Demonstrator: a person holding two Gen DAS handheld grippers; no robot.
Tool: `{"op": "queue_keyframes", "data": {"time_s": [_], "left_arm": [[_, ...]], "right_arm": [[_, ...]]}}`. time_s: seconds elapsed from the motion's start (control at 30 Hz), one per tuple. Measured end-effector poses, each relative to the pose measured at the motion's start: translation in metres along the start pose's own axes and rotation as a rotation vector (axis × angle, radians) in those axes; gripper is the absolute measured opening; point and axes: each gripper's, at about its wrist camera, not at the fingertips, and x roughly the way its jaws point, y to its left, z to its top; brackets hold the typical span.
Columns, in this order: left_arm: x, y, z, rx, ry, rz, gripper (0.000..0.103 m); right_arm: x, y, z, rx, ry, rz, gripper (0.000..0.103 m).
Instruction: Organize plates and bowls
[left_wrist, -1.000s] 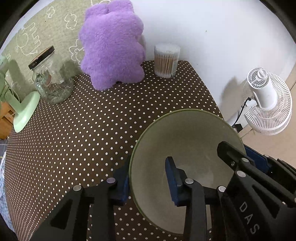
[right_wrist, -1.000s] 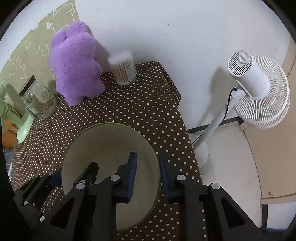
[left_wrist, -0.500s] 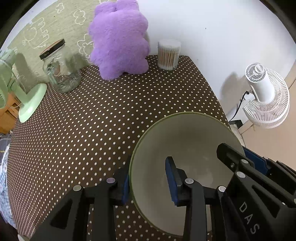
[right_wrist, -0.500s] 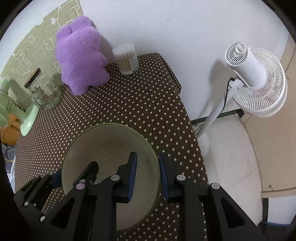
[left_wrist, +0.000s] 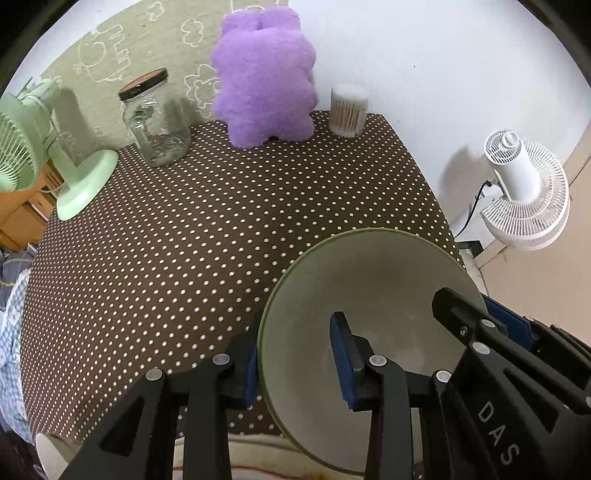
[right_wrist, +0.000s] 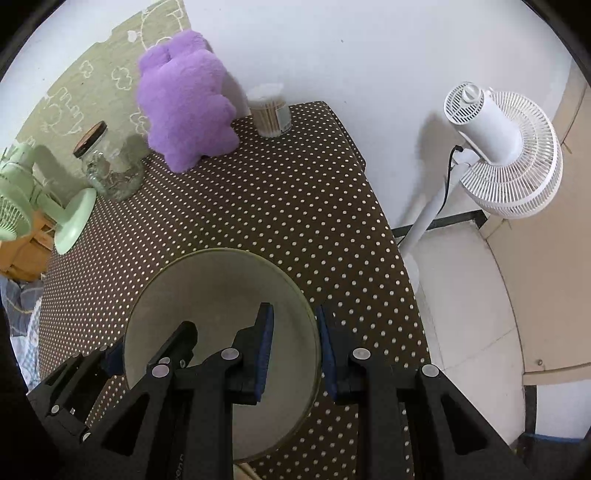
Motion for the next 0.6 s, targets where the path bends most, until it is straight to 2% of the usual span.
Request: {"op": "queue_keyframes", "data": {"time_s": [0.6], "left_arm": [[-0.064,0.056,-0.011,-0.013,-0.069,0.003,0.034]], "right_arm": [[-0.058,0.056,-0.019,-0.021,-0.064,0.012,0.028]]}}
